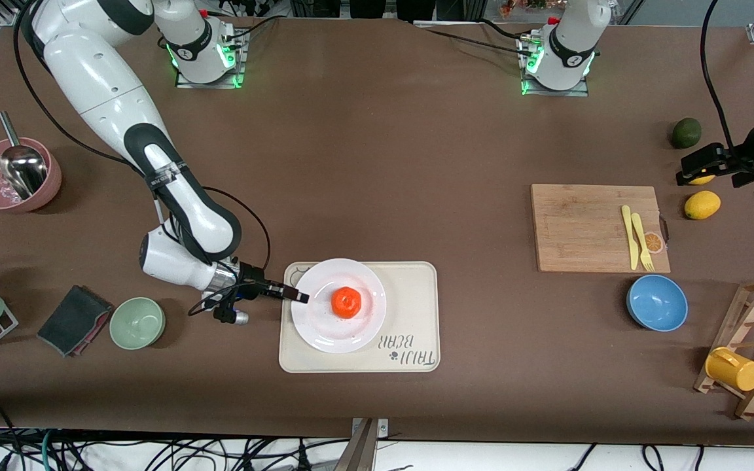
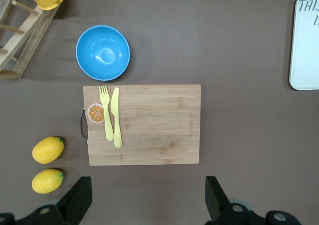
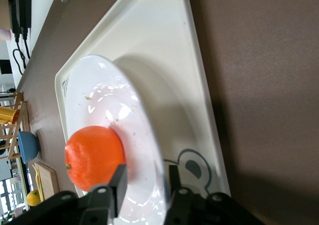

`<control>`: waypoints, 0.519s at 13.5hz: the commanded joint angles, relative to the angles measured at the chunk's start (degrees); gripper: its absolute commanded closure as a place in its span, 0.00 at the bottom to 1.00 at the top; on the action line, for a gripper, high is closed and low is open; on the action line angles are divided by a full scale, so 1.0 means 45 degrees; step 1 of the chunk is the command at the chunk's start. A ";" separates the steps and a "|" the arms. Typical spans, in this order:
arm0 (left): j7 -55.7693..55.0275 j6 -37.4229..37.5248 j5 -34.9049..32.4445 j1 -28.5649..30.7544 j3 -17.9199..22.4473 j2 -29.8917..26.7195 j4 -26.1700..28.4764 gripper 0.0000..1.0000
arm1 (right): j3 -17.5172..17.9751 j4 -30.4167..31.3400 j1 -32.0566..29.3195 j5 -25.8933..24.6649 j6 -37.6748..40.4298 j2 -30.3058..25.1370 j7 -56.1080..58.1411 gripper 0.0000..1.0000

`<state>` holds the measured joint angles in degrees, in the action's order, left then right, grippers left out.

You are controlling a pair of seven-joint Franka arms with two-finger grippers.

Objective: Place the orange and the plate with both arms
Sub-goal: 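Open the right gripper and release the plate rim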

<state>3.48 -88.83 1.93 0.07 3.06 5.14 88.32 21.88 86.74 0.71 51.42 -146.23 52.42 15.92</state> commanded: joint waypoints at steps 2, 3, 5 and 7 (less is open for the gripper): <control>0.0183 -0.0006 -0.0176 -0.0035 -0.0016 0.0029 -0.0115 0.00 | 0.0059 -0.0154 -0.0195 -0.0469 0.0403 -0.0454 -0.0238 0.00; 0.0183 -0.0006 -0.0176 -0.0035 -0.0016 0.0029 -0.0115 0.00 | 0.0020 -0.0057 -0.0215 -0.0509 0.0831 -0.0766 -0.0296 0.00; 0.0183 0.0013 -0.0176 -0.0035 -0.0016 0.0029 -0.0115 0.00 | -0.0524 0.0119 -0.0449 -0.0897 0.2331 -0.1488 -0.0297 0.00; 0.0183 -0.0006 -0.0176 -0.0035 -0.0016 0.0029 -0.0115 0.00 | -0.1344 0.0682 -0.0450 -0.1465 0.3915 -0.2735 -0.0394 0.00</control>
<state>3.48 -88.83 1.93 0.02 3.06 5.15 88.32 18.38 86.00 -0.71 47.22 -134.03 46.37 15.64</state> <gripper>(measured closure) 0.000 0.000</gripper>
